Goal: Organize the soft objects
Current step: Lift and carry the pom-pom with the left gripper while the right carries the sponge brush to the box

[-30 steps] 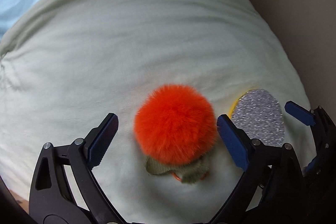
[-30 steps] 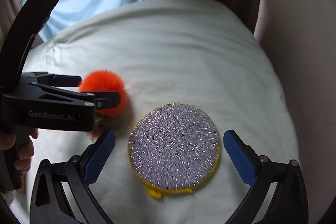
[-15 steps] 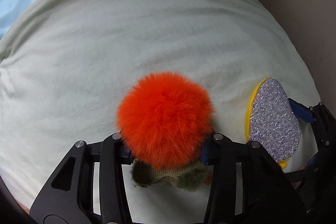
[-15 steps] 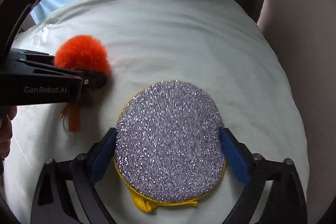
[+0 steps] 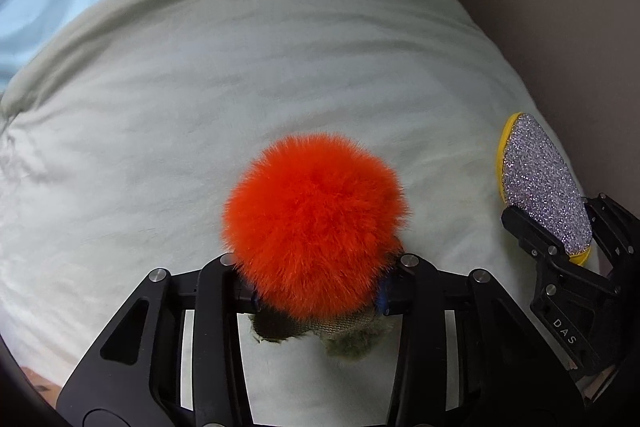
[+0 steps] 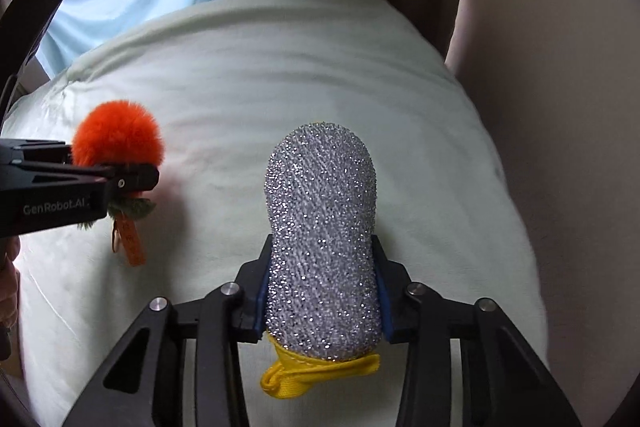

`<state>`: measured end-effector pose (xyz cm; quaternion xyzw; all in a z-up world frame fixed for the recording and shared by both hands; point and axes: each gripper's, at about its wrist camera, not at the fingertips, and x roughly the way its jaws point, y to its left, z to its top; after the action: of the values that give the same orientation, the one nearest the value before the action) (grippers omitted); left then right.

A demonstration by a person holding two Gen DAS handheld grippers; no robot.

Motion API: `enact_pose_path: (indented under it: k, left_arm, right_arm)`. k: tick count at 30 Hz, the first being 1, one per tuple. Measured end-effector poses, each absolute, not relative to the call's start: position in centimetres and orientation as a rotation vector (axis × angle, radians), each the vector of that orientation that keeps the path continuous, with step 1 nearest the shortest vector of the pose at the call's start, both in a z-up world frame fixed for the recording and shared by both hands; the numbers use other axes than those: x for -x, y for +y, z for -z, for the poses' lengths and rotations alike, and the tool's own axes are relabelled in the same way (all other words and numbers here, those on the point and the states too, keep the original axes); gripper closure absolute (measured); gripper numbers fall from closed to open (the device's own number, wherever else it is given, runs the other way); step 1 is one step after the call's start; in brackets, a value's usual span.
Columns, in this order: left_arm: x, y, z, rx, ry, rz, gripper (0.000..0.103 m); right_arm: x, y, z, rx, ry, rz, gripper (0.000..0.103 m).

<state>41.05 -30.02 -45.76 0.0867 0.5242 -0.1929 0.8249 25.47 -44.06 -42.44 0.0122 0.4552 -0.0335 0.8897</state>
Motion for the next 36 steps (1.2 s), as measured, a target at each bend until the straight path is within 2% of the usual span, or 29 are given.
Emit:
enact_pose_path:
  k: [8,18,28,36]
  left_arm:
    - [-37.7,-28.6,39.0,-0.136,1.057,0.416,0.068]
    - [-31.5,-23.9,27.7,-0.043,0.985,0.394,0.068]
    - [-24.1,-14.0,18.5,0.001,0.908,0.332,0.068]
    - [-18.7,-4.1,15.5,0.021,0.887,0.265,0.068]
  right_arm:
    - [-23.1,-43.0,35.9,-0.017,0.886,0.069,0.066]
    - [-17.2,-38.7,23.8,-0.017,0.826,0.033,0.066]
    - [-11.2,-29.1,14.5,0.004,0.798,-0.079,0.066]
    - [-8.7,-18.5,11.8,0.003,0.798,-0.183,0.066]
